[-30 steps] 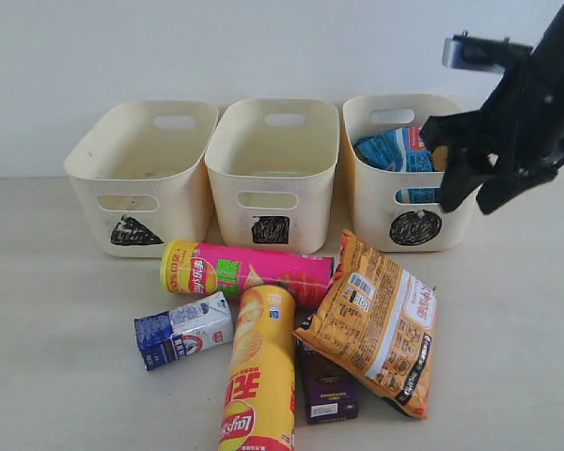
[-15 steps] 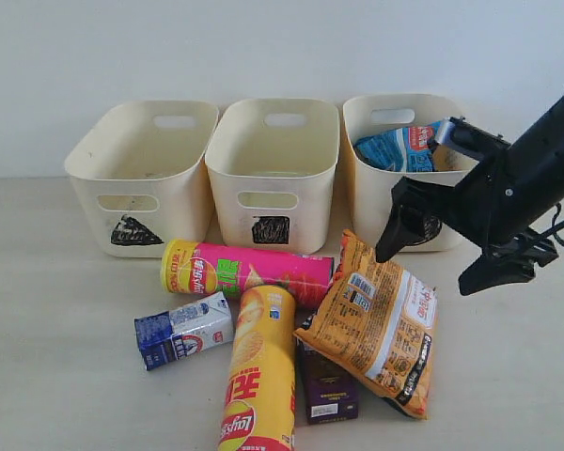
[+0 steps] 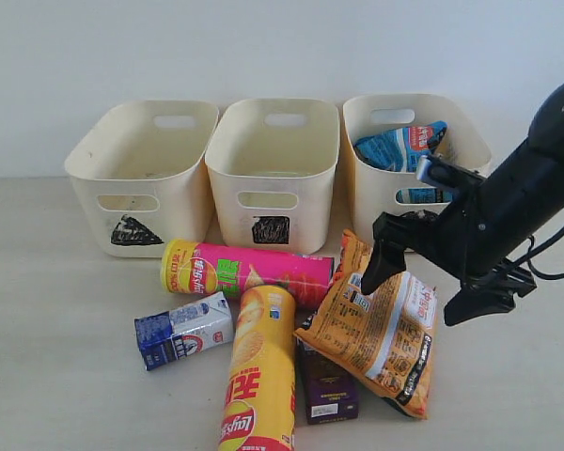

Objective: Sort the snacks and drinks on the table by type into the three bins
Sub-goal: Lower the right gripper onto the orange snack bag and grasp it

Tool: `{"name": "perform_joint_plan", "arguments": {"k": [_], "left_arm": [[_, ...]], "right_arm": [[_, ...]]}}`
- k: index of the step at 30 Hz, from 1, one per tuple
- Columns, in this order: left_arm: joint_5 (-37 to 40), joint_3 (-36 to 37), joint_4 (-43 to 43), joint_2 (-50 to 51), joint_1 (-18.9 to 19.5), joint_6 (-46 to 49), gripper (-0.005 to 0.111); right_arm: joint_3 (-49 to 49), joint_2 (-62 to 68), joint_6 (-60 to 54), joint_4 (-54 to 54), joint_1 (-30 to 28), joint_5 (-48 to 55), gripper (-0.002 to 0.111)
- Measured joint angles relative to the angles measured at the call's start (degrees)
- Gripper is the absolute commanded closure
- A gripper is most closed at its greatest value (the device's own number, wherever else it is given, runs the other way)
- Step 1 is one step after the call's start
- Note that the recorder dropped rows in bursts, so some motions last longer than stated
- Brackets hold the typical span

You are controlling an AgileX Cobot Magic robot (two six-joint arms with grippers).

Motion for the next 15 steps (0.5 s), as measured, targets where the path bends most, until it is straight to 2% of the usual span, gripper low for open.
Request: {"name": "perform_joint_plan", "arguments": {"k": [7,15], "left_arm": [[0.0,0.0,0.0,0.0,0.0,0.0,0.103],[0.0,0.0,0.0,0.0,0.0,0.0,0.103]], "right_arm": [[0.11,2.5,5.02,0.26,0.0,-3.18,0.017],[0.11,3.48,3.42,5.87,0.0,-7.05,0.017]]}}
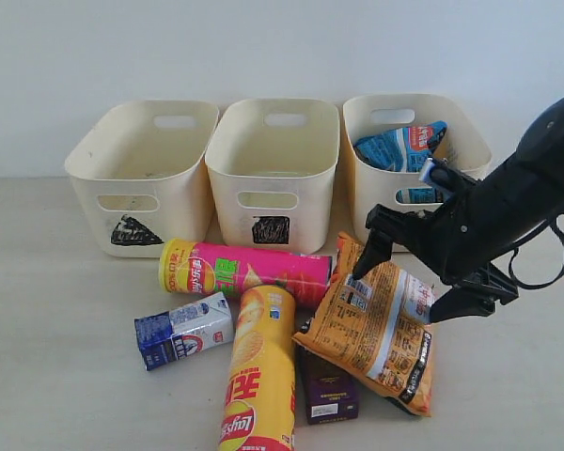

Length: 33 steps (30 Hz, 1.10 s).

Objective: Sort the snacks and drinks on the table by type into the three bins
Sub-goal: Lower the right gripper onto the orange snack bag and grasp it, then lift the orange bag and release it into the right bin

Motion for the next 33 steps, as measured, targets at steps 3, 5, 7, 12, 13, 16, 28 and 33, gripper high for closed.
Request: {"name": "perform_joint_plan", "arguments": {"k": [3,5,7,12,13,16,28,33], "left_arm": [[0.0,0.0,0.0,0.0,0.0,0.0,0.103],[0.0,0.0,0.0,0.0,0.0,0.0,0.103],[0.0,0.0,0.0,0.0,0.0,0.0,0.103],[0.0,0.0,0.0,0.0,0.0,0.0,0.103],[0.0,0.0,0.0,0.0,0.0,0.0,0.103],[0.0,0.0,0.0,0.0,0.0,0.0,0.103],[0.0,0.0,0.0,0.0,0.0,0.0,0.103],[0.0,0.0,0.0,0.0,0.0,0.0,0.103]], "right_arm": [[0.0,0.95,-0.55,0.31,0.0,-0.23,0.017],[0.0,3.03,-0.55,0.31,0.0,-0.36,0.017],[0.0,4.46,-0.79,0.48,0.0,-0.36,0.018],[0.0,5.08,-2.94,1.34,0.0,-1.1,0.053],[0.0,5.08,-3.49,1.34,0.0,-1.1,0.078],[-0.36,5.08,-4.24,1.17,0.0,-0.94,0.109],[-0.36,-4.97,-5.99,-5.97,-1.97,4.61,0.108],[-0.14,-6.86,-6.56,-8.14,-2.56,7.63,0.108]]}}
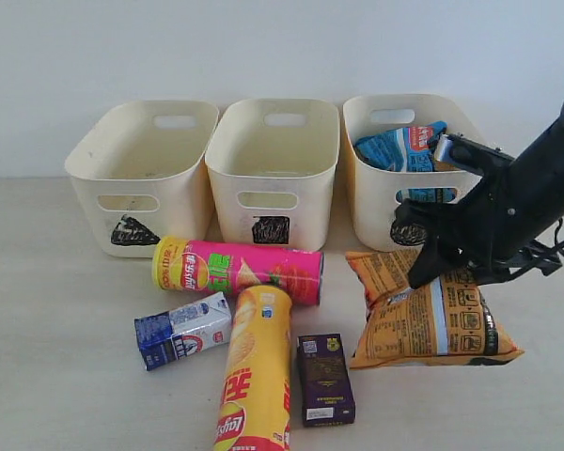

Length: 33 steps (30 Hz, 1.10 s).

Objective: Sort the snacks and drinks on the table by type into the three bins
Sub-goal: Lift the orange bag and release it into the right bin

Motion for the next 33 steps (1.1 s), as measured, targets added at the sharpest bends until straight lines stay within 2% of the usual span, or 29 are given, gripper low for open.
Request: {"name": "perform_joint_plan", "arguments": {"k": [8,15,24,33], "left_arm": [[0.0,0.0,0.0,0.0,0.0,0.0,0.103],[0.0,0.0,0.0,0.0,0.0,0.0,0.103],[0.0,0.0,0.0,0.0,0.0,0.0,0.103],[0.0,0.0,0.0,0.0,0.0,0.0,0.103]], "right_arm": [[-8.06,-3.98,-2.5,-1.06,-0.09,7.54,0.108],[-18.7,-5.3,-2.61,-1.06,-0.09,6.66,0.108],[-23.04,-4.37,-4.86,-4.68,-0.09,-18.89,0.108],[-23.13,6.48,-10.16,-4.8,-0.12,-39.25,0.108]]}}
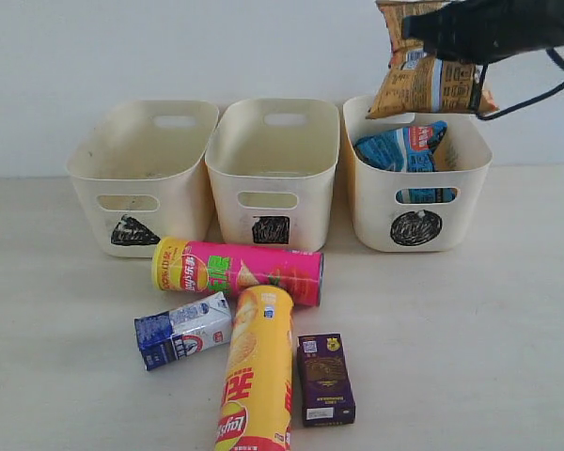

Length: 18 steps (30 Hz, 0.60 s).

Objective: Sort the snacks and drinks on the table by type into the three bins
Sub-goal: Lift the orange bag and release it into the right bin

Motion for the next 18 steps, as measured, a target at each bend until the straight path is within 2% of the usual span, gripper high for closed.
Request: {"name": "perform_joint_plan", "arguments": {"k": [5,7,10,16,18], "left_arm": [[0.0,0.0,0.0,0.0,0.0,0.0,0.103],[0.0,0.0,0.0,0.0,0.0,0.0,0.103],[0.0,0.0,0.0,0.0,0.0,0.0,0.103],[0.0,0.0,0.0,0.0,0.0,0.0,0.103],[0.0,0.0,0.0,0.0,0.0,0.0,0.103]], "right_arm": [[0.0,5.78,-0.35,-0.11,0.0,-7.24,0.108],[0.0,7.48,-0.35,0.0,0.0,-9.03,0.102],[0.0,9.39,-0.59,0.0,0.0,-10.25,0.083],[-2.25,11.19,-0.83,0.0,0.0,-9.07,0.021],[-3.05,11.19,-1.69,0.0,0.0,-8.19,0.014]]}}
